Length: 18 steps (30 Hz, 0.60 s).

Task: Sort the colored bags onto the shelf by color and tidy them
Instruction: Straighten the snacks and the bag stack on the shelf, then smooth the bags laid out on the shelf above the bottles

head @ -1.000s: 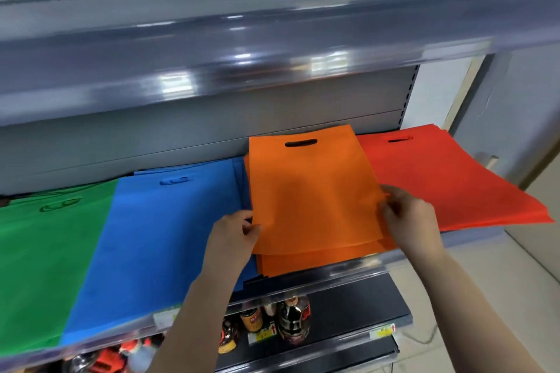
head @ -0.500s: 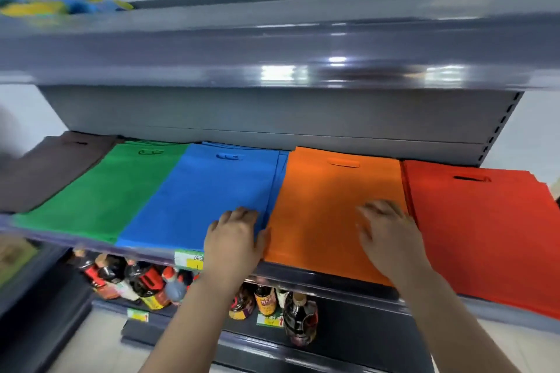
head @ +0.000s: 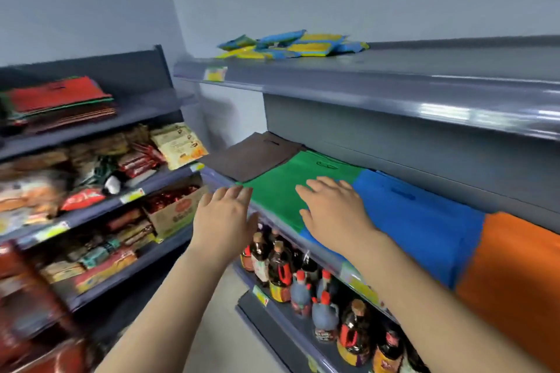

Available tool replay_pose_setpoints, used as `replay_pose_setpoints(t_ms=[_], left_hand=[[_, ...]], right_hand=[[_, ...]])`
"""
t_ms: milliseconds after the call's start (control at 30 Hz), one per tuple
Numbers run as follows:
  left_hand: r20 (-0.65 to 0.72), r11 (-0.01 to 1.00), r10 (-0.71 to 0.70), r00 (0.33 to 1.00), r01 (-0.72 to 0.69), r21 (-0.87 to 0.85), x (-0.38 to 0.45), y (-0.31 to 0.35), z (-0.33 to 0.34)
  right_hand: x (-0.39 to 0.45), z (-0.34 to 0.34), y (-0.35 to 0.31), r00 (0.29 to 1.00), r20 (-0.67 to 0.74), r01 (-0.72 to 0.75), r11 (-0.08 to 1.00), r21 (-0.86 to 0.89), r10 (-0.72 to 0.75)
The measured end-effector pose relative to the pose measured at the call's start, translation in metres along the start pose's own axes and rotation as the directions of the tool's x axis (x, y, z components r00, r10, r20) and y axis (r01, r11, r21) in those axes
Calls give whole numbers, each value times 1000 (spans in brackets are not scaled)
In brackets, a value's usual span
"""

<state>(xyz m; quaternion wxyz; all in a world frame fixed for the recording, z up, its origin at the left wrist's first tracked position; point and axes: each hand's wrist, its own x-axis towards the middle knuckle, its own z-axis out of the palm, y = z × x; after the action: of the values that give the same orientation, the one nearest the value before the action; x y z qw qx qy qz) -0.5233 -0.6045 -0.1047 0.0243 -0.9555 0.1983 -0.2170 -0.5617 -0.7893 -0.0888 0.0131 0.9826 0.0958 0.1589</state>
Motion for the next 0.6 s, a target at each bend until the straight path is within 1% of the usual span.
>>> replay_pose_setpoints(t_ms=[67, 233, 333, 400, 600], left_hand=[[-17, 997, -66, 998, 66, 31, -1, -45, -3], [-56, 971, -186, 981, 192, 143, -8, -159, -7], [-34, 943, -287, 957, 289, 163, -12, -220, -12], [-75, 926, -319, 945, 328, 185, -13, -260, -10], [-91, 880, -426, 900, 435, 189, -7, -353, -3]], right_hand=[[35, 0, -37, 997, -20, 76, 997, 3, -76], [118, 9, -131, 977, -63, 205, 979, 21, -203], [162, 13, -183, 962, -84, 265, 962, 60, -260], [192, 17, -215, 949, -110, 303, 951, 59, -295], [264, 28, -291, 915, -116, 398, 912, 104, -386]])
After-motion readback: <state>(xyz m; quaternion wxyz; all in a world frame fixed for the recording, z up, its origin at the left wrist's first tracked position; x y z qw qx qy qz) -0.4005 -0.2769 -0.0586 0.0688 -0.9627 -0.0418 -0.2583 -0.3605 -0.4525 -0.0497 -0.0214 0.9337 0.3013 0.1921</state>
